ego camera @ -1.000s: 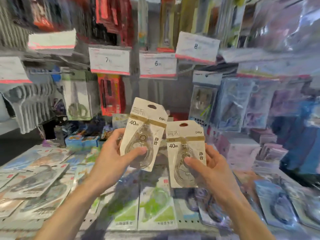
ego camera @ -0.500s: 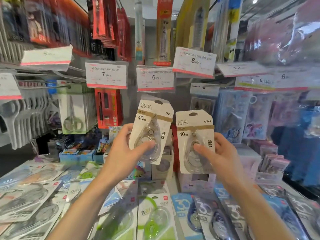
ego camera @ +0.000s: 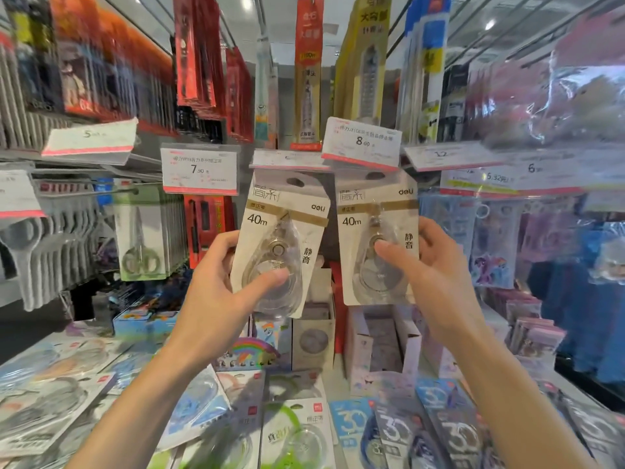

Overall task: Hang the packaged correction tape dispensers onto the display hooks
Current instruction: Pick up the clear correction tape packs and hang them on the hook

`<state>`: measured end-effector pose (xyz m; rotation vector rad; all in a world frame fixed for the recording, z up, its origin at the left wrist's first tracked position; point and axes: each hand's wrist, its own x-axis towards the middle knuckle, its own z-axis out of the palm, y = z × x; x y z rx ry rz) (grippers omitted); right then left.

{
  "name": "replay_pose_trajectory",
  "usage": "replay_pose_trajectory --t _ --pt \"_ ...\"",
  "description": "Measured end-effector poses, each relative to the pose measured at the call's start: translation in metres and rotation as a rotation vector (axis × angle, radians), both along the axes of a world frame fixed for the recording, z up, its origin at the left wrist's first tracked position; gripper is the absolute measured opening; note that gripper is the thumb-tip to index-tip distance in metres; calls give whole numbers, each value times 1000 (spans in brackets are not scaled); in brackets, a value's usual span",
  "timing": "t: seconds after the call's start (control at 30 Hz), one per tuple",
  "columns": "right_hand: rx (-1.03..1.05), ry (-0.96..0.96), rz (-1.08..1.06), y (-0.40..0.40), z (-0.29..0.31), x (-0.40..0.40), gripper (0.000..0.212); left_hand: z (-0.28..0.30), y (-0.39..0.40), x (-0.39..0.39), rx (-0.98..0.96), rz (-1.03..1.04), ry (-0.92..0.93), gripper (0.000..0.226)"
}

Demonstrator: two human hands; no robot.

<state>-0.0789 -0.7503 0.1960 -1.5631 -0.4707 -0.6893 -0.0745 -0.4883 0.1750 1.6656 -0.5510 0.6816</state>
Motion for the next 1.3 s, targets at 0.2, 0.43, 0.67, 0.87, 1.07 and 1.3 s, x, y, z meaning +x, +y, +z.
replay_pose_trajectory --t 0.2,0.43,0.67,0.87,1.07,1.3 --pt "-8 -10 32 -4 16 -5 27 5 -3 -5 -14 -4 -13 47" --pt "-34 32 -9 -3 11 5 23 5 -2 -3 -16 -26 -7 43" --pt "-35 68 -28 0 10 15 25 3 1 2 -25 -32 -4 44" --pt "-66 125 -87 12 1 48 28 -1 2 9 -8 -33 6 43" --pt "-170 199 -119 17 -8 69 12 -7 1 16 10 -14 43 43" --pt "-114 126 -334 2 -29 43 22 -17 -14 24 25 -34 130 45"
